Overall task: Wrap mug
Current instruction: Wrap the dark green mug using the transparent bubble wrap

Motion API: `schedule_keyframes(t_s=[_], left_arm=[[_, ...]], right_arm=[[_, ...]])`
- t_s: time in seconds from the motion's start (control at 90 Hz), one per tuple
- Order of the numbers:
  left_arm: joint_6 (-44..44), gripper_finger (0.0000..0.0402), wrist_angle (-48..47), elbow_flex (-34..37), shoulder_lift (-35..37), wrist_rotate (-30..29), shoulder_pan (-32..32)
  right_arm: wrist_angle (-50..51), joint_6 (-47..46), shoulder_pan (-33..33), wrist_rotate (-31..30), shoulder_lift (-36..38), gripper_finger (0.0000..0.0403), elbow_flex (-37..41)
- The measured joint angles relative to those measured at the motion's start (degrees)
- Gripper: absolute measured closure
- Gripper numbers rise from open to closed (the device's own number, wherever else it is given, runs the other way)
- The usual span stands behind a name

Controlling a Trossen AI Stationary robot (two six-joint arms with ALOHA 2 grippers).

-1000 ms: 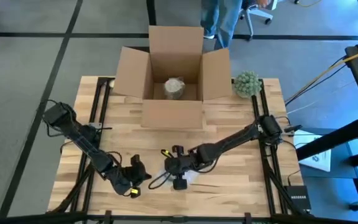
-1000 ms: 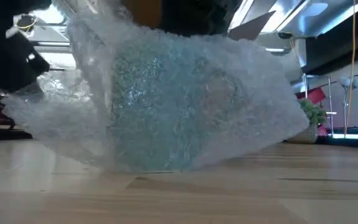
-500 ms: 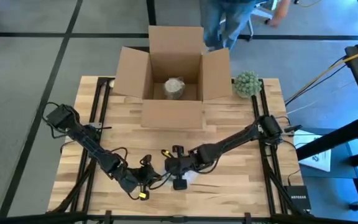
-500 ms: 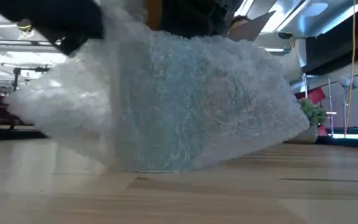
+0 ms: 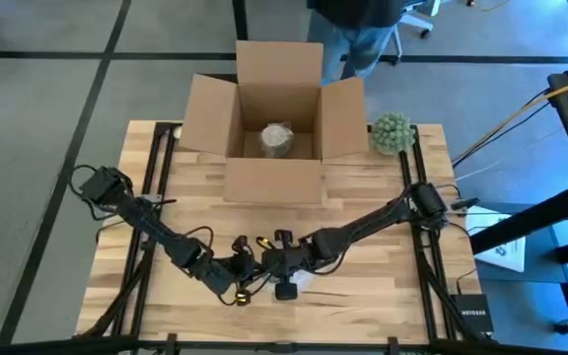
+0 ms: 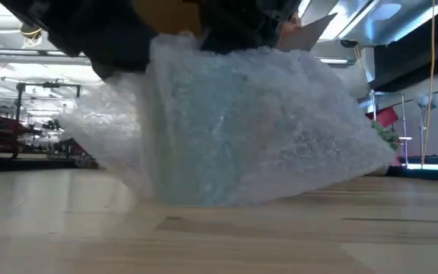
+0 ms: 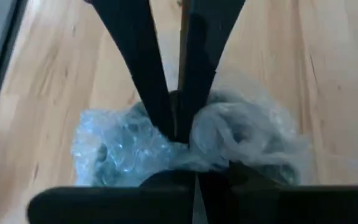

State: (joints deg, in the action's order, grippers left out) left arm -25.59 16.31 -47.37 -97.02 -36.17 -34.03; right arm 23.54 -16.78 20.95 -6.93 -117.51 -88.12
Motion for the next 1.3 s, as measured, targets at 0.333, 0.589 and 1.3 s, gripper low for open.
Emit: schedule_keyframes(t_s=[0.333, 0.589, 1.3], left_arm=[[1.59, 0.0402, -0.02, -0.07, -0.16, 0.16, -0.2], [4.57, 0.0402, -0.3, 0.0, 0.05, 0.08, -1.43], [4.57, 0.0402, -0.24, 0.02, 0.06, 0.04, -1.45]], right_arm=[[3.18, -0.98, 0.02, 0.19, 1.43, 0.0402, -0.15], [5.69, -0.96, 0.02, 0.41, 5.55, 0.0402, -0.15], [0.9, -0.91, 0.02, 3.43, 6.36, 0.0402, -0.31]])
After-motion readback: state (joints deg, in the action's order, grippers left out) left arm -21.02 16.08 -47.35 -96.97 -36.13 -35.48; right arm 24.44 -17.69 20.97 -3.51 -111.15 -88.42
